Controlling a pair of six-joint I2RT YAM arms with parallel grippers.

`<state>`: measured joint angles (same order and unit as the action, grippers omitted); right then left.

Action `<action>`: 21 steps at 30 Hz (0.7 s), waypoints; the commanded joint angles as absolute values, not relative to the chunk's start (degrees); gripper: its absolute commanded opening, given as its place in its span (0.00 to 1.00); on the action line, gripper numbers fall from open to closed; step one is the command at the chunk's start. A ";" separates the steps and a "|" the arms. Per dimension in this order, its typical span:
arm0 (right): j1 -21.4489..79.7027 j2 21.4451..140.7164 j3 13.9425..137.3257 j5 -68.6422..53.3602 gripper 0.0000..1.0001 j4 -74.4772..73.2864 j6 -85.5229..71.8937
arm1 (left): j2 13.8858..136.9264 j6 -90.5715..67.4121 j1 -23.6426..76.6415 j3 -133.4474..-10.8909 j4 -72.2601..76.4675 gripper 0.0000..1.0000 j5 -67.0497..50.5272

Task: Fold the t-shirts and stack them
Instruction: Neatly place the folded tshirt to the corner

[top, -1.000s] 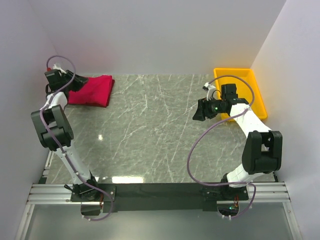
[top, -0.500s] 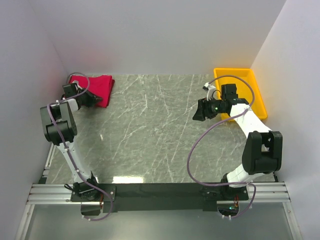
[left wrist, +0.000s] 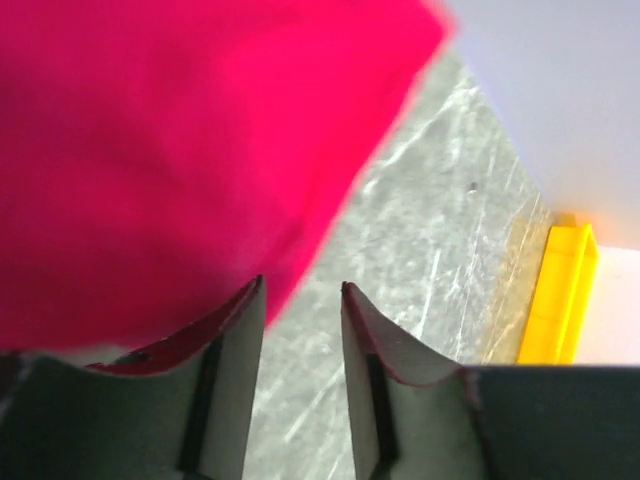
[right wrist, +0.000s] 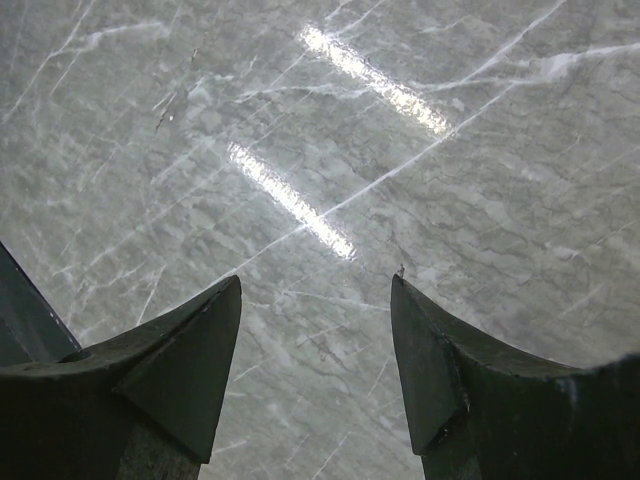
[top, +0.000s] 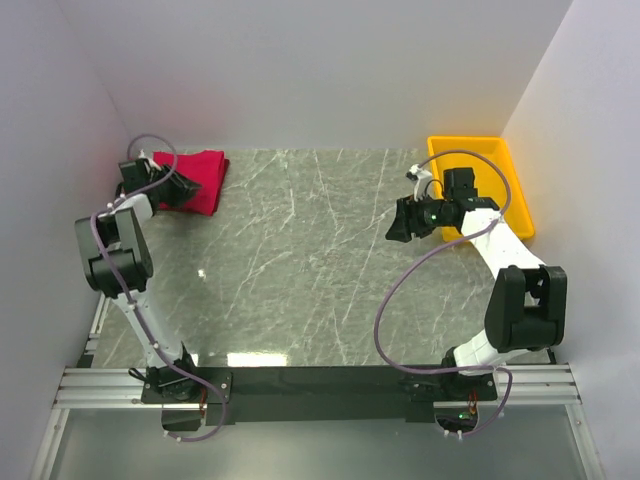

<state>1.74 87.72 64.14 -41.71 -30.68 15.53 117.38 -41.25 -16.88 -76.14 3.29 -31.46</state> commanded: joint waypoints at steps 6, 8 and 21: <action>2.20 81.92 63.28 -41.31 0.68 -29.79 17.31 | 89.61 -29.87 -18.54 -72.53 0.18 0.64 -16.80; 2.11 81.30 63.37 -40.79 0.68 -29.71 17.58 | 85.36 -32.07 -21.96 -65.15 1.83 0.66 -18.36; 0.71 73.66 64.07 -35.95 0.68 -30.85 18.55 | 59.26 -25.24 -27.07 -44.21 -11.93 0.75 -21.71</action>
